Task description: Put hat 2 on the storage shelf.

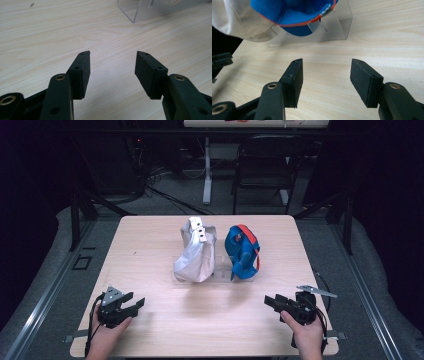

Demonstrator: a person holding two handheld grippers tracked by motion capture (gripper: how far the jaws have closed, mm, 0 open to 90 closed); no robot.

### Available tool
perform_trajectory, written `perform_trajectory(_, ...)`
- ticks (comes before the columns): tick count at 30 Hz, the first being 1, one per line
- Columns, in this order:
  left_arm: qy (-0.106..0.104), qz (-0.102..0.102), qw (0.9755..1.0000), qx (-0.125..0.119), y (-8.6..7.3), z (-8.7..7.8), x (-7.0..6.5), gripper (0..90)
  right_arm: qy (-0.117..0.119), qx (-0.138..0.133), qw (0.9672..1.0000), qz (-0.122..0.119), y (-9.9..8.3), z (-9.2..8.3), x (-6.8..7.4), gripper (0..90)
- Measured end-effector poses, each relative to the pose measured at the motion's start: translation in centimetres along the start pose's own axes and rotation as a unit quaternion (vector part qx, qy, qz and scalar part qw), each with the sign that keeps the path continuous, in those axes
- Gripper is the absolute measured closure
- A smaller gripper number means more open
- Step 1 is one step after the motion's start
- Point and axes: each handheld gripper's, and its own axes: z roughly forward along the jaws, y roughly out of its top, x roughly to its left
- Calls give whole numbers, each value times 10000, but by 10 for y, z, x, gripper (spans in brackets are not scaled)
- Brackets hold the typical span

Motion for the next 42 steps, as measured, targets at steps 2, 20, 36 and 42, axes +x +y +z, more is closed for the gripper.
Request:
perform_trajectory(2,-12,39,10000,72,1,0,0,466,41,-27,10000,-25,-4,2,0,439)
perform_trajectory(20,-72,160,9998,59,0,4,-7,466,-92,-10,9985,-544,-28,29,19,448)
perform_trajectory(36,-150,325,9993,90,0,7,-15,478,-112,104,9976,-679,-31,36,22,452)
perform_trajectory(42,-403,484,9980,36,2,10,-32,499,3,29,9979,-653,-28,33,19,464)
